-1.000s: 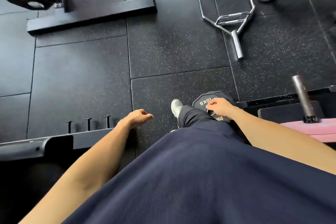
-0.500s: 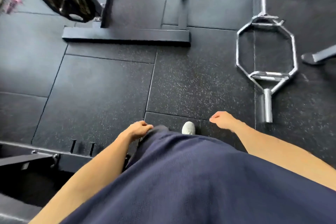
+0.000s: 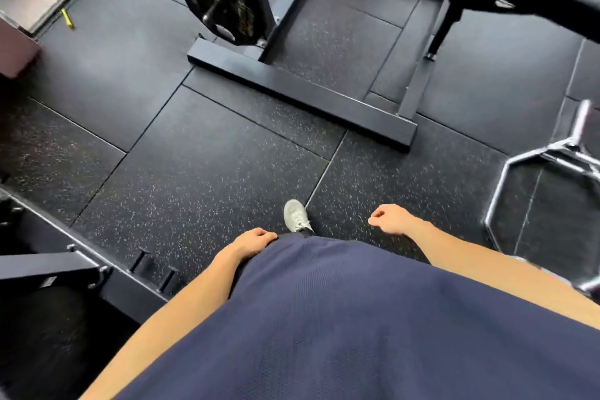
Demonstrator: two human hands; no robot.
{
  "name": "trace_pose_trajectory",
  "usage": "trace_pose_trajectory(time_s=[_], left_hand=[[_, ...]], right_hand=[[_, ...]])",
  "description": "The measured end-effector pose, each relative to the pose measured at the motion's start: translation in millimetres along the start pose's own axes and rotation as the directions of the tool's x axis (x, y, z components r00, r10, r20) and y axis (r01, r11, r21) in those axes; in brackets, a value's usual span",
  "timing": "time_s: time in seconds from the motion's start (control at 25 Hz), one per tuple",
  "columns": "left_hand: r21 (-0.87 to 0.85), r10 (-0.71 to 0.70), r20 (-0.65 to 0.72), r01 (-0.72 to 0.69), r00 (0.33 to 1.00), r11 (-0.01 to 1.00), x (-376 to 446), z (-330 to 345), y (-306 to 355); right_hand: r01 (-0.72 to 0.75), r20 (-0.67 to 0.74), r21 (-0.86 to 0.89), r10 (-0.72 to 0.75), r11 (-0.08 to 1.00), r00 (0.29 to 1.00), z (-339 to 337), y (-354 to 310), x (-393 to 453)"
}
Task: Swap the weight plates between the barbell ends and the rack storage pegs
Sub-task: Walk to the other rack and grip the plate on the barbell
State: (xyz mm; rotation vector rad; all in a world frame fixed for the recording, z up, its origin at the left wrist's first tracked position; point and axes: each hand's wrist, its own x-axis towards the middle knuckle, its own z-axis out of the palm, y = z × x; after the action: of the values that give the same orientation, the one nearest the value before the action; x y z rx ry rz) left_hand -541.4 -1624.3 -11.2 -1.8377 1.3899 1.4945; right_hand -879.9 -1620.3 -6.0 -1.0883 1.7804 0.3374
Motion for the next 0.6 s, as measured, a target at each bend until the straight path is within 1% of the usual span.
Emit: trace_pose_trajectory(time_s=[0.08, 0.2, 0.36, 0.52, 0.6], left_hand=[[-0.009, -0.028, -0.04, 0.027, 0.999, 1.0, 14.0, -61.9, 13.1], [-0.079, -0.052, -0.134, 0.042, 0.99, 0.996, 39.1, -140.0, 26.1], [-0.145, -0.077, -0.163, 0.053, 0.984, 0.988, 67.0, -214.6, 38.2], [-0.195, -0.148, -0.113, 0.124, 0.983, 0.973, 99.5, -274.1, 40.9], [-0.261, -0.175, -0.11, 0.141, 0.978, 0.955, 119.1, -304.7, 43.8]], right_hand=[[0.037, -0.005, -0.033, -0.037, 0.999, 0.999, -34.7, -54.3, 26.3], [0.117, -0.041, -0.055, -0.119, 0.992, 0.992, -81.4, -128.2, 65.1], [0.202, 0.019, -0.155, -0.201, 0.967, 0.979, -132.7, -216.9, 116.5], [0.264, 0.098, -0.282, -0.246, 0.922, 0.964, -186.1, -302.0, 175.9], [0.289, 0.129, -0.328, -0.26, 0.899, 0.957, -212.3, -344.3, 207.8]])
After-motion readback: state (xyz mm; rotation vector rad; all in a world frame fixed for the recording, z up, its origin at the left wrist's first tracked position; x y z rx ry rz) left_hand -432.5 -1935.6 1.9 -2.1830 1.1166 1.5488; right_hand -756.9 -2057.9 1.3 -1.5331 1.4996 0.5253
